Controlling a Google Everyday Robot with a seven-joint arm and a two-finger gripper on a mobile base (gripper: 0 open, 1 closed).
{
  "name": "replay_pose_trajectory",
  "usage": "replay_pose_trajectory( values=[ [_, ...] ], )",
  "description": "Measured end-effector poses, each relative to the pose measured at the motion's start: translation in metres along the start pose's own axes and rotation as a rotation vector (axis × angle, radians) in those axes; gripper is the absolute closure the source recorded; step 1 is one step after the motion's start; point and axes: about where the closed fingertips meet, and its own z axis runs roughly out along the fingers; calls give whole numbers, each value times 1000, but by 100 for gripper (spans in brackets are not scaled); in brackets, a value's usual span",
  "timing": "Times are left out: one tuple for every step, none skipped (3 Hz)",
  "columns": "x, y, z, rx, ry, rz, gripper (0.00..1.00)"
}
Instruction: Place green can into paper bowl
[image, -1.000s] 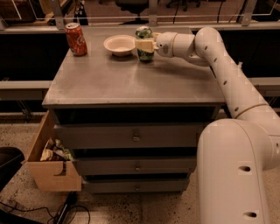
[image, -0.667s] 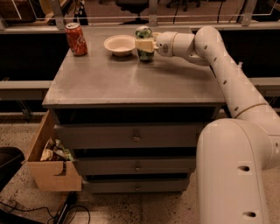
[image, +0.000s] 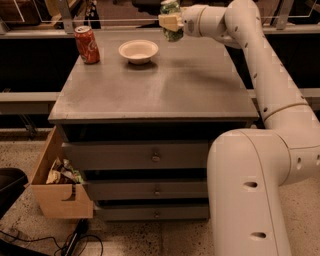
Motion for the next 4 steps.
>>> replay_pose_trajectory(
  values=[
    [-27, -13, 3, 68, -22, -8, 100],
    [-28, -15, 15, 85, -39, 16, 100],
    [-25, -9, 32, 93, -72, 46, 100],
    [-21, 0, 45, 106, -101, 65, 100]
  ],
)
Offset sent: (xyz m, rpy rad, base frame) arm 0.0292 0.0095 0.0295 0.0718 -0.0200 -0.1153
